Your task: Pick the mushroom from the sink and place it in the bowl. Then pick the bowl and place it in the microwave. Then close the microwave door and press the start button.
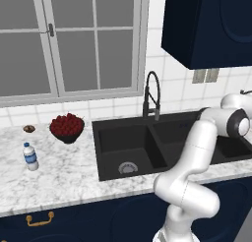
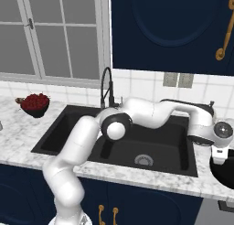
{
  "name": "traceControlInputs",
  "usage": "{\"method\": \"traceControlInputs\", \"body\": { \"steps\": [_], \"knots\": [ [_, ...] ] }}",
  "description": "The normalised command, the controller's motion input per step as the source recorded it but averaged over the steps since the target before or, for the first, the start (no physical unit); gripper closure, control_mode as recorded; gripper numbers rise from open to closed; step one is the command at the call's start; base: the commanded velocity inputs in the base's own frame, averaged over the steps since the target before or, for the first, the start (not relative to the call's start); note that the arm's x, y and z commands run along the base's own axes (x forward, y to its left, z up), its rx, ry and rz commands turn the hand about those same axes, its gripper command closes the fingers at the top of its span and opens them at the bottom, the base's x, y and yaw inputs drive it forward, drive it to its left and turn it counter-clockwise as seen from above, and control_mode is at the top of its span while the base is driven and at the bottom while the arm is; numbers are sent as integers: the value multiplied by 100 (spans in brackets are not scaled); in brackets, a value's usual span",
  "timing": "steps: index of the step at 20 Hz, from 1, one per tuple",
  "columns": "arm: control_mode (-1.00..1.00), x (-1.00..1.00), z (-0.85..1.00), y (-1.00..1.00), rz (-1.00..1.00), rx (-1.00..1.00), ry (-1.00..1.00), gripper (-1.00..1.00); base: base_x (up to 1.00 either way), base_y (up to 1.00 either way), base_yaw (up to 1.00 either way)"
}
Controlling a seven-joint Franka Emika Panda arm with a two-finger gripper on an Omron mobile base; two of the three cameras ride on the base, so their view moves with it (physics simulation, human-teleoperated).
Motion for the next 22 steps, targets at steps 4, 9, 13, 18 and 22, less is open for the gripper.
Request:
{"method": "traceControlInputs", "body": {
  "steps": [4, 9, 13, 18, 22],
  "knots": [
    [-100, -43, 0, -41, -5, 0, 2, 100, 0, 0, 0],
    [-100, -48, 9, -1, 0, 0, 1, 100, 0, 0, 0],
    [-100, -32, -2, -8, 0, 0, 0, 100, 0, 0, 0],
    [-100, -3, -21, -6, 1, -1, 6, 100, 0, 0, 0],
    [-100, 0, -26, -3, 0, 0, 10, -100, 0, 0, 0]
  ]
}}
